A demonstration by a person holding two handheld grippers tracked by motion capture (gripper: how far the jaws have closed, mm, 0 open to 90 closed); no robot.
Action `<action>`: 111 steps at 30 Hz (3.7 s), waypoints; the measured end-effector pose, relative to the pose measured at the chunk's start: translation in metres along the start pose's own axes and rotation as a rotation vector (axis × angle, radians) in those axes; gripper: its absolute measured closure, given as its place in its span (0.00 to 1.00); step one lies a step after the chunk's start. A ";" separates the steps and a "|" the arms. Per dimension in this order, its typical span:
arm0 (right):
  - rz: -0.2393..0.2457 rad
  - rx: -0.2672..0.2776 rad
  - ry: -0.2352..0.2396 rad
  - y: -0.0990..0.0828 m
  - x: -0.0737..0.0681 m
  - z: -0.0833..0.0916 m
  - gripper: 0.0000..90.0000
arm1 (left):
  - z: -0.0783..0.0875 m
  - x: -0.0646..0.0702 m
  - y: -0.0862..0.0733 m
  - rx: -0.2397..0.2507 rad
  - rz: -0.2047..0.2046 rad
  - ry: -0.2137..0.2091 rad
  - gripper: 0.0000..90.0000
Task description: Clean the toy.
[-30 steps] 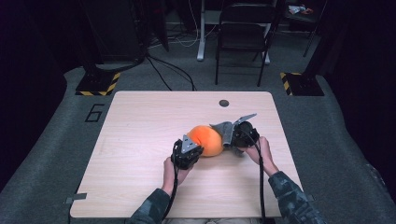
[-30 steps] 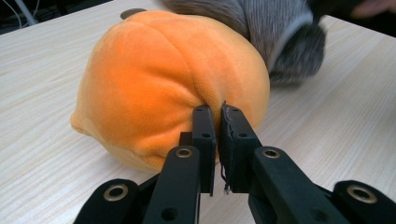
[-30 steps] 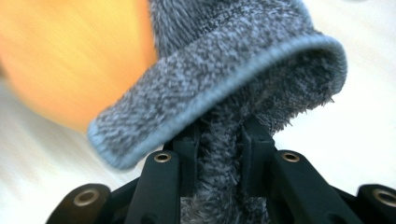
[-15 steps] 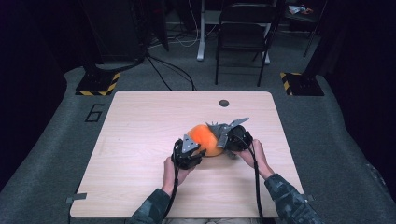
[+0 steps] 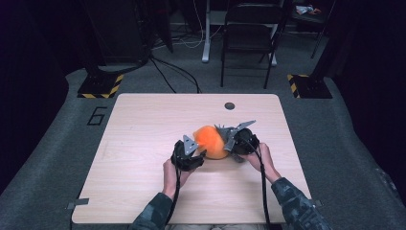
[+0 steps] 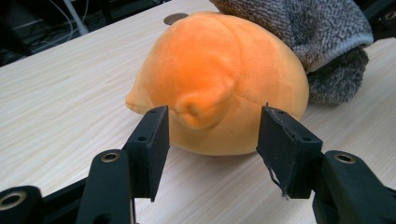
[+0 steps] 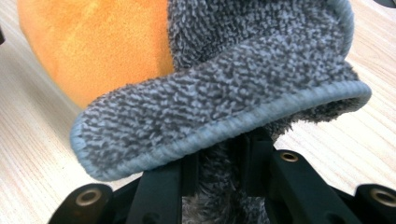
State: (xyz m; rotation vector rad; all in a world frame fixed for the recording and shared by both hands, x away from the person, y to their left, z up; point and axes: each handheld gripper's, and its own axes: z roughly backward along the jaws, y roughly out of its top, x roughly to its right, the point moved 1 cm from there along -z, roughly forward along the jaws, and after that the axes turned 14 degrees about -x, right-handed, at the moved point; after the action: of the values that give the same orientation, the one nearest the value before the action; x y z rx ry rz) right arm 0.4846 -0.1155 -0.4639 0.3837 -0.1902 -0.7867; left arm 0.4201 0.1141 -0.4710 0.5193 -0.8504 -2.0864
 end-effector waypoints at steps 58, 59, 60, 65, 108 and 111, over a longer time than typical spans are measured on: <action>-0.029 -0.092 -0.032 -0.006 0.008 -0.022 0.81 | 0.005 0.004 0.001 0.050 0.041 -0.095 0.91; -0.030 -0.085 -0.038 -0.006 0.008 -0.021 0.81 | 0.005 0.003 0.001 0.050 0.041 -0.093 0.91; -0.027 -0.088 -0.039 -0.005 0.008 -0.017 0.81 | 0.005 0.003 0.001 0.054 0.045 -0.093 0.91; -0.027 -0.037 -0.030 -0.002 0.010 0.001 0.81 | 0.006 0.000 0.000 0.040 0.050 -0.092 0.91; -0.013 -0.072 -0.014 -0.001 -0.004 -0.014 0.81 | -0.001 -0.009 -0.007 -0.028 0.093 -0.064 0.91; -0.027 -0.093 -0.016 -0.006 0.000 -0.029 0.81 | -0.001 -0.009 -0.007 -0.026 0.097 -0.060 0.91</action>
State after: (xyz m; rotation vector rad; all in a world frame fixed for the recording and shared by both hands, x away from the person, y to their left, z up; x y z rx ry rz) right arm 0.4899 -0.1119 -0.4927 0.2927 -0.1626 -0.8224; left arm 0.4225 0.1244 -0.4763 0.3963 -0.8651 -2.0302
